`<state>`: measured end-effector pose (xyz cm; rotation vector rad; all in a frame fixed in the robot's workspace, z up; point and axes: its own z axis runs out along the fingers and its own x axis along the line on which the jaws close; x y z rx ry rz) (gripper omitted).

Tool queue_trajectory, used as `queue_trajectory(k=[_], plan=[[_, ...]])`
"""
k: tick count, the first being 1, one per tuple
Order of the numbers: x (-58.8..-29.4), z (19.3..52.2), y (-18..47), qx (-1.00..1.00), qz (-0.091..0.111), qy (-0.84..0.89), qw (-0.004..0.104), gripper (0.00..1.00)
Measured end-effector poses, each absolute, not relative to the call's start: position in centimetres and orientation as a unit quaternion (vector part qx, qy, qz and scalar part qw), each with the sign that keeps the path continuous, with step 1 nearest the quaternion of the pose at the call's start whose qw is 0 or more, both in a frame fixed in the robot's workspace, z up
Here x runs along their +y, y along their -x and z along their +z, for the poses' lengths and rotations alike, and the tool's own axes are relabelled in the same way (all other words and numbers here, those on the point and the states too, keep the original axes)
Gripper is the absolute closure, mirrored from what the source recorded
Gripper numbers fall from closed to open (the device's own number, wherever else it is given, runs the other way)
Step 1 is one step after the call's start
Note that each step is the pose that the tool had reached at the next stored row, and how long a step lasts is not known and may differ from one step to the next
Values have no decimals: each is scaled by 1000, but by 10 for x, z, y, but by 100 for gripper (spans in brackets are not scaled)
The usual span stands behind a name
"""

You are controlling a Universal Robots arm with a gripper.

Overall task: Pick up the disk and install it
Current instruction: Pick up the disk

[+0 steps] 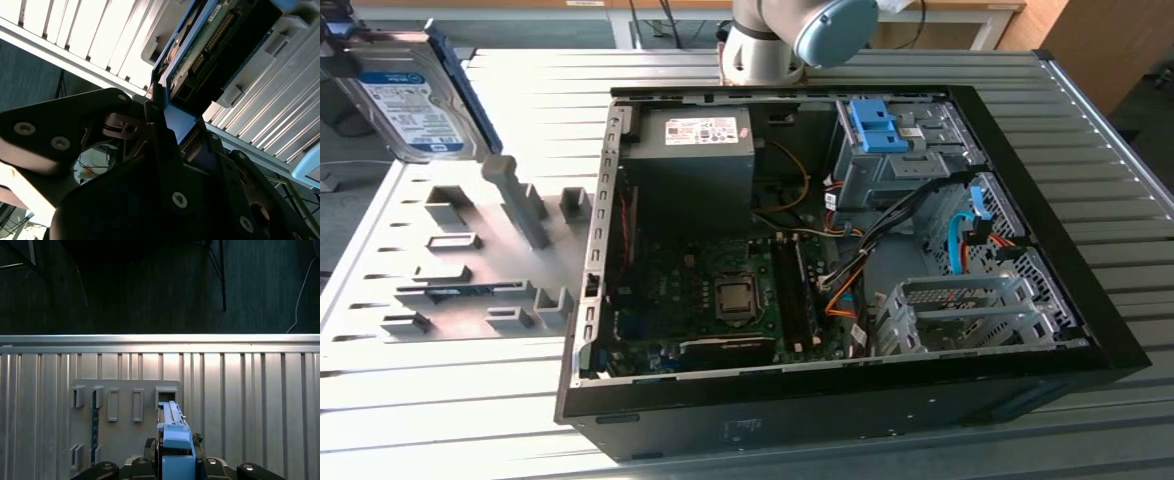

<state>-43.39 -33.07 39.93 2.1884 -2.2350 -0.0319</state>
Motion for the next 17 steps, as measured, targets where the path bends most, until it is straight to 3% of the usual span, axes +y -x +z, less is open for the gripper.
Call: queue_trajectory(k=[17], plan=[[-331,440,434,-714,-10,-700,7,64]])
